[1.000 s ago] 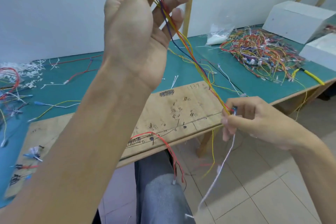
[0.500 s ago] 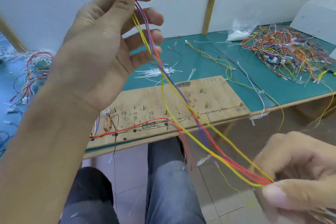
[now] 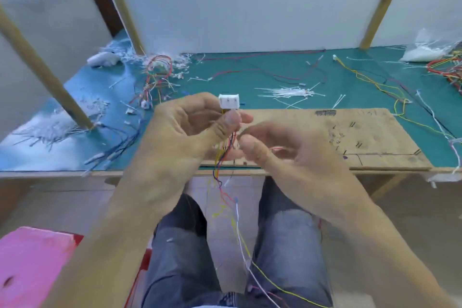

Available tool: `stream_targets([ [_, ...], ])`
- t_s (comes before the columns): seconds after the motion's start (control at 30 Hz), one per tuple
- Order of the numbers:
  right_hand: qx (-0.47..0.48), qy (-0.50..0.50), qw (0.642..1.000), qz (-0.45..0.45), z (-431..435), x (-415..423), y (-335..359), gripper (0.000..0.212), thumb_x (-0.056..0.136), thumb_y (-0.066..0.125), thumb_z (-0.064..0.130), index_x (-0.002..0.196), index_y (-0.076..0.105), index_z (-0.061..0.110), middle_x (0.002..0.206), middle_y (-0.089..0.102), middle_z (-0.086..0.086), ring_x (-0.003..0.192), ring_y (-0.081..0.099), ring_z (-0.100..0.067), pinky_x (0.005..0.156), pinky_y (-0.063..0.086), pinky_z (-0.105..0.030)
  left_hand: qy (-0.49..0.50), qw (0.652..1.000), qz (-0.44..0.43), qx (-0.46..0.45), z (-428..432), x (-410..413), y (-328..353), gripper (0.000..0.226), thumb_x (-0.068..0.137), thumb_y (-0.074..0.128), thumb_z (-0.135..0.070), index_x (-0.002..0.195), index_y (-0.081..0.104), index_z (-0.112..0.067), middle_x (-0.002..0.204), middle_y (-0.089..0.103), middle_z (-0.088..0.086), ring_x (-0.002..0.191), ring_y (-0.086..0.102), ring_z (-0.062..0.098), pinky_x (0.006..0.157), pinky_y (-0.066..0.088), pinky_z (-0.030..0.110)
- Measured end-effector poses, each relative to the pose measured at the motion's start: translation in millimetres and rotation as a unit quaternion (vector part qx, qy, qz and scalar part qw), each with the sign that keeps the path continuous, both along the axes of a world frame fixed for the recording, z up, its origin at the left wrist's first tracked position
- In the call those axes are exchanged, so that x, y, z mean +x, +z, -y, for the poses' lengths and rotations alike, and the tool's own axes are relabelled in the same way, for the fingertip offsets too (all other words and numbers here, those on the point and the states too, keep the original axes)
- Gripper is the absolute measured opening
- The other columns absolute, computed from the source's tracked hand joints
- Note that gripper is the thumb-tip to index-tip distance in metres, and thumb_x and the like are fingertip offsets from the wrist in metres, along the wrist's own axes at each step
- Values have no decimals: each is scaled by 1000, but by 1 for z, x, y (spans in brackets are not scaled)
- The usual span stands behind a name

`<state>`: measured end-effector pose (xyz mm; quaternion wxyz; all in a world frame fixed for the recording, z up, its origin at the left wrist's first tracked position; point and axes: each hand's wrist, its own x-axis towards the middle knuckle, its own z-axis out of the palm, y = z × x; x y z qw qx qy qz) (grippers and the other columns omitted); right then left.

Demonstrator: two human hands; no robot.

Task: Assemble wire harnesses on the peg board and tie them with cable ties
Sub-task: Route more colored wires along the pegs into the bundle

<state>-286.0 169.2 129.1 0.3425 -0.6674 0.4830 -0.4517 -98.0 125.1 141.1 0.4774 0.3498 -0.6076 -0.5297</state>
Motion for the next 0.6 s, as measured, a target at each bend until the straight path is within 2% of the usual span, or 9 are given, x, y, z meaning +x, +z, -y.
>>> stream_targets([
  [0.03, -35, -23, 999, 21, 3, 0, 4, 22, 95, 71, 48, 100, 79, 29, 95, 78, 20, 86, 74, -2, 74, 59, -25, -5, 1000, -8, 11, -2, 3, -3, 23, 85, 78, -23, 94, 76, -1, 102, 79, 16, 87, 72, 21, 71, 66, 45],
  [0.1, -41, -17, 999, 17, 9, 6, 2, 16, 93, 77, 42, 100, 80, 28, 92, 79, 14, 84, 74, -9, 72, 61, -37, -2, 999, -29, 35, -6, 9, -5, 13, 81, 80, -21, 88, 83, -10, 101, 79, 11, 86, 68, 19, 75, 65, 52],
  [0.17, -19, 10, 999, 29, 8, 12, 3, 18, 91, 80, 38, 103, 81, 25, 93, 80, 5, 88, 76, -14, 79, 61, -51, -7, 998, -38, 42, -9, 14, -5, 13, 81, 80, -21, 89, 85, -12, 100, 79, 8, 85, 70, 19, 74, 65, 49],
  [0.23, 12, 34, 998, 48, 8, 14, -3, 17, 92, 81, 32, 100, 82, 18, 93, 81, 0, 92, 77, -18, 86, 60, -57, 6, 998, -31, 46, -13, 17, -4, 21, 80, 80, -23, 96, 85, -9, 96, 80, 12, 81, 73, 20, 71, 65, 47],
  [0.3, 21, 50, 996, 74, 5, 16, -11, 13, 93, 78, 26, 96, 81, 14, 89, 79, -4, 89, 76, -21, 86, 61, -53, 23, 999, -18, 35, -14, 21, -6, 20, 79, 80, -24, 93, 84, -9, 87, 79, 13, 75, 73, 19, 68, 66, 48],
  [0.37, 29, 66, 990, 122, 5, 17, -12, 15, 96, 73, 22, 95, 78, 8, 88, 77, -9, 85, 74, -26, 79, 62, -44, 37, 999, 0, 18, -13, 26, -8, 17, 80, 79, -26, 86, 83, -11, 81, 77, 11, 70, 71, 21, 66, 65, 46],
  [0.43, 40, 73, 983, 164, 6, 16, -13, 18, 99, 70, 21, 94, 73, 3, 87, 75, -12, 79, 73, -29, 72, 62, -41, 42, 999, -7, 21, -11, 31, -9, 16, 80, 80, -26, 86, 83, -12, 83, 76, 10, 73, 72, 22, 71, 66, 47],
  [0.53, 36, 76, 987, 137, 9, 25, -16, 17, 91, 78, 27, 93, 75, 10, 79, 71, 2, 66, 65, -22, 61, 58, -34, 25, 999, -16, 29, -9, 29, -10, 18, 84, 79, -18, 96, 84, -6, 91, 74, 3, 83, 73, 20, 75, 66, 43],
  [0.6, 31, 56, 990, 129, 12, 32, -22, 18, 87, 84, 30, 90, 75, 15, 77, 68, 2, 61, 60, -16, 54, 52, -30, 15, 999, -18, 43, -8, 27, -12, 21, 87, 78, -15, 102, 82, -1, 92, 72, 5, 81, 72, 21, 73, 66, 49],
])
